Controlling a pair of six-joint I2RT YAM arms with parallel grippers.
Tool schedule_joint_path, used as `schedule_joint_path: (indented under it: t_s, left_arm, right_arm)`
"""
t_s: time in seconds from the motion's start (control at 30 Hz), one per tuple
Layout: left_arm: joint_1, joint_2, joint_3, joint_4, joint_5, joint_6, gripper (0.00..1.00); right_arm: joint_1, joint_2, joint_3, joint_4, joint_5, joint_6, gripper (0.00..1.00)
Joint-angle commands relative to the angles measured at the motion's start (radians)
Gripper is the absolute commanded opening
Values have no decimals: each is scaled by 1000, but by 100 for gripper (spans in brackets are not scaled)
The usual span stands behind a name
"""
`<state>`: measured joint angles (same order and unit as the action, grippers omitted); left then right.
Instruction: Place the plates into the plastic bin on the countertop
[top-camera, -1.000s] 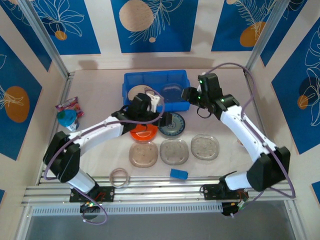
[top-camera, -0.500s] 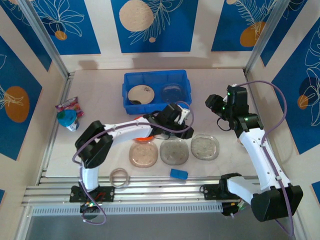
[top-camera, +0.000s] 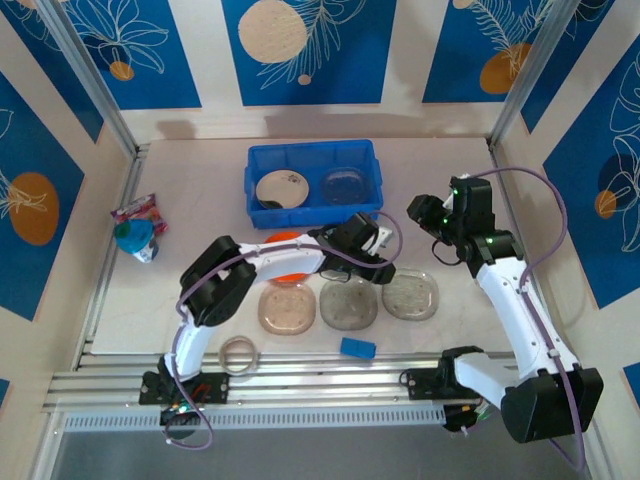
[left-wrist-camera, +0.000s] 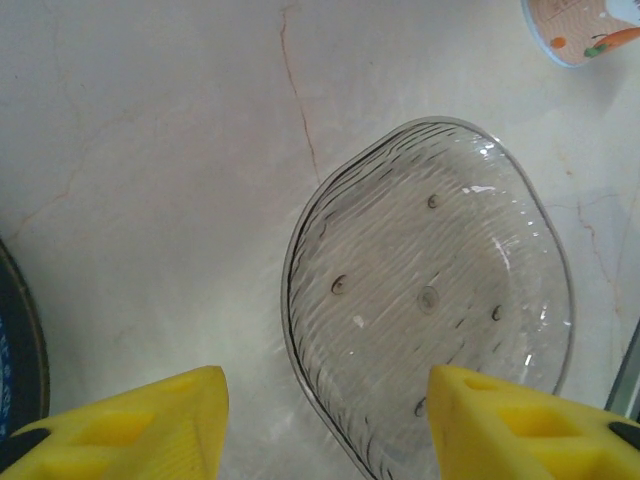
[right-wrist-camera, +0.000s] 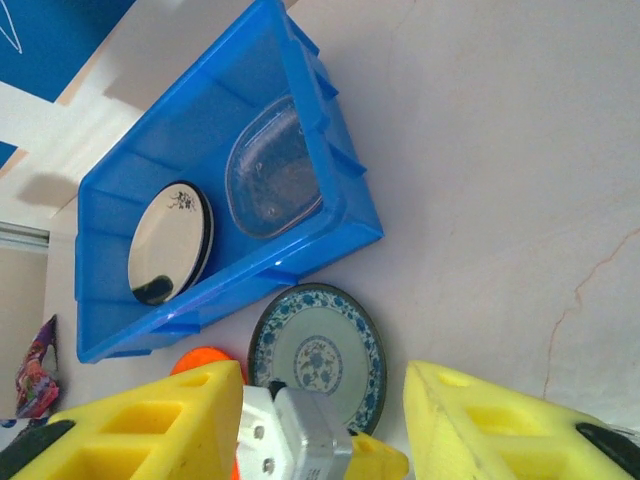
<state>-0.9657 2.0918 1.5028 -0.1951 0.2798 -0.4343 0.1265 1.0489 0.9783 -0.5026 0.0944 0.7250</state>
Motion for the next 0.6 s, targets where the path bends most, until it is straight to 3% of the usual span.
schedule_joint_path:
  t_s: [0.0,0.57]
  left_arm:
    - [-4,42,54,-27,14,30,55]
    - [-11,135,110,-48,54,11,46]
  right_arm:
    - [-4,-7,-15,23,-34,16,47]
    - [-28,-22,-87,54,-32,46,47]
